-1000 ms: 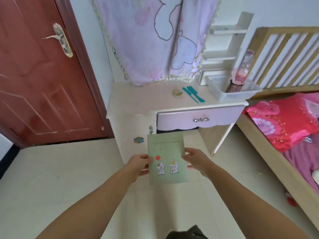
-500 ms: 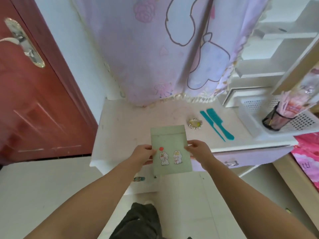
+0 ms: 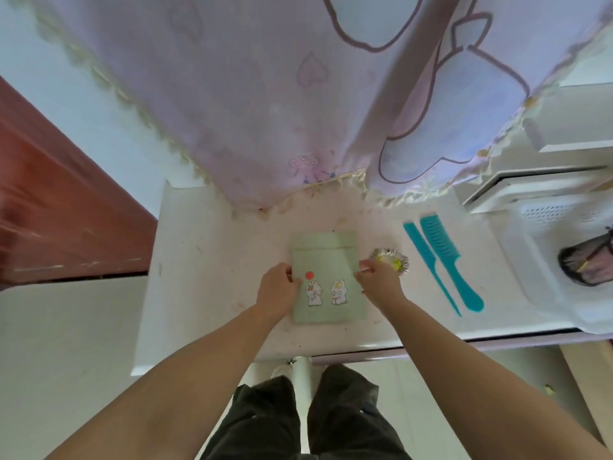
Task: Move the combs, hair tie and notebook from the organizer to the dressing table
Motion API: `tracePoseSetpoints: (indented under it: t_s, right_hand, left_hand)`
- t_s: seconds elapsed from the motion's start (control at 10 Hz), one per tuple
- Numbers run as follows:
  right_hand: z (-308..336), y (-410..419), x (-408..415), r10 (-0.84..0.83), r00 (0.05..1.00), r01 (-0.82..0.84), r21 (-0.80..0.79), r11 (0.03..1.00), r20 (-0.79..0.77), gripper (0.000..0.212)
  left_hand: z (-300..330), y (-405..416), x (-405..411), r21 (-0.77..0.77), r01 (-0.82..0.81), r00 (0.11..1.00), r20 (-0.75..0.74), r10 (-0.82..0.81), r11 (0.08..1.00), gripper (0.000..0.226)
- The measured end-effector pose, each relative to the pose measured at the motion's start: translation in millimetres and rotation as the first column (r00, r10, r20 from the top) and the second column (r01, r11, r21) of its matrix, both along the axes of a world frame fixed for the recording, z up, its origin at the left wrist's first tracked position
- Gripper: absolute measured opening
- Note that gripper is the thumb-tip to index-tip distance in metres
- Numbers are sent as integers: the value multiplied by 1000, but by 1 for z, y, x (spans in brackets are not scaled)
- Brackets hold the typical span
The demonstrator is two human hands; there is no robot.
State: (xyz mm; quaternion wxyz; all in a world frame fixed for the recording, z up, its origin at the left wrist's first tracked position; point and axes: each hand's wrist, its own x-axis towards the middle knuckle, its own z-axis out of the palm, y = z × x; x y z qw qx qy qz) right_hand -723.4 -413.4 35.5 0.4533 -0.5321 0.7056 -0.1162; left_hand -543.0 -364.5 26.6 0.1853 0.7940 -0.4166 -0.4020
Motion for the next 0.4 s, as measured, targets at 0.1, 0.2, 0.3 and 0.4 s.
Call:
tracePoseSetpoints:
  t_s: [0.1, 0.2, 0.3, 0.4]
  right_hand:
    - [-14, -2, 0, 38, 995, -44, -59, 997, -96, 17]
    - [-20, -1, -2, 79, 985, -89, -58, 994, -154, 21]
    - [-22, -1, -3, 152, 972, -159, -26, 987, -180, 26]
    - [-7, -4, -4, 194, 967, -195, 14, 981, -164, 37]
  left_hand:
    - [-8, -3, -4, 7, -24, 999, 46, 23, 1000, 8]
    - [-11, -3, -8, 26, 3, 996, 90, -5, 1000, 15]
    - [-13, -1, -8, 36, 66, 987, 143, -71, 997, 23]
    - [-12, 7, -2, 26, 163, 954, 251, -165, 986, 28]
